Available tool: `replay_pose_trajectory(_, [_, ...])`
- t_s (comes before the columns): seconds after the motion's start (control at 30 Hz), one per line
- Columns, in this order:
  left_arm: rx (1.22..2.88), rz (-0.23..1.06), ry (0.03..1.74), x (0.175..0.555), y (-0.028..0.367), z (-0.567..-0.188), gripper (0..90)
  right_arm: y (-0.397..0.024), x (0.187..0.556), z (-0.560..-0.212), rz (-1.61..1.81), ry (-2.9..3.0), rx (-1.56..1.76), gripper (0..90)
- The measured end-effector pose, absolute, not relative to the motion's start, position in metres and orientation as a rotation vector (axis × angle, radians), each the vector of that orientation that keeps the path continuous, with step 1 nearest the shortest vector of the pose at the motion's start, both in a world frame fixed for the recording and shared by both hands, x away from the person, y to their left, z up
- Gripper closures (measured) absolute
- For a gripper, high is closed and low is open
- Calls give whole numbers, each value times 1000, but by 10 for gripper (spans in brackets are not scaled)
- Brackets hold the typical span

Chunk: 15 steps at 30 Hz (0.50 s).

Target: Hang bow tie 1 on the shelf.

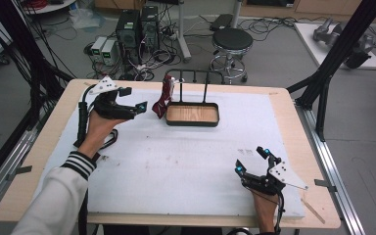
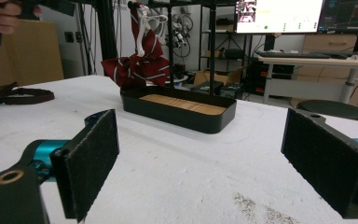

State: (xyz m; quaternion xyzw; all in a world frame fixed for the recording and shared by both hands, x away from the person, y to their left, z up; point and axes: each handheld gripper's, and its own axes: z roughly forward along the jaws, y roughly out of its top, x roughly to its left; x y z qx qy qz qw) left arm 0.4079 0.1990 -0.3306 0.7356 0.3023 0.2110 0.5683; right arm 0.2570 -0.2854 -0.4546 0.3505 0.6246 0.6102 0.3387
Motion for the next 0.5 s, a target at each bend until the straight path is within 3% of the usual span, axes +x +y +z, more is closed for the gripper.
replay_pose_trajectory(0.5, [1665,541,645,339,248,-338,122,-285,256,-455,1590,1629,912,104])
